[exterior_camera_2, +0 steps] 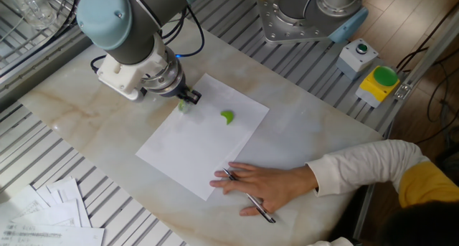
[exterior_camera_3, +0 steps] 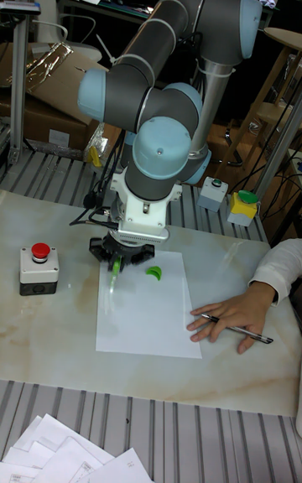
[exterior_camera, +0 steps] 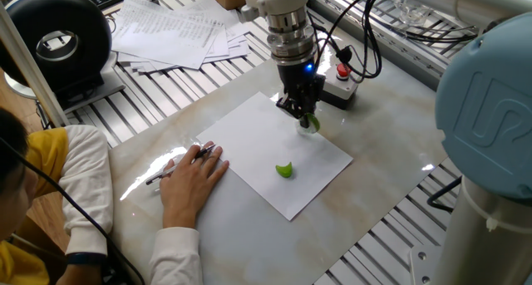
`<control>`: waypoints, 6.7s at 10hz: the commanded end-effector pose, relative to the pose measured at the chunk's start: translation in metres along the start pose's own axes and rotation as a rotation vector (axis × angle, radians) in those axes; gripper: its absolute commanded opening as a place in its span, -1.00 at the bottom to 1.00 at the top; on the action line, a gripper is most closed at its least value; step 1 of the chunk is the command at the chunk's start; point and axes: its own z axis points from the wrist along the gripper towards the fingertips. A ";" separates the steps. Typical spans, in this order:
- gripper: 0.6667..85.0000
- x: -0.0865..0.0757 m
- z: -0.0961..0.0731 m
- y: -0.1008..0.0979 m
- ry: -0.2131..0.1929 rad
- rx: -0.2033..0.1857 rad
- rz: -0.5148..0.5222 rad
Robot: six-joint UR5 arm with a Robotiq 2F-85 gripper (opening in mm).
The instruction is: Use the correction tape on paper
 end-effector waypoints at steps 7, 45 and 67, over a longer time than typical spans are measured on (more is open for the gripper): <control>-0.99 -0.011 -0.026 0.004 -0.016 0.012 0.001; -0.99 -0.025 -0.008 0.007 -0.079 -0.027 0.008; -0.99 -0.005 -0.002 0.008 -0.008 -0.033 0.027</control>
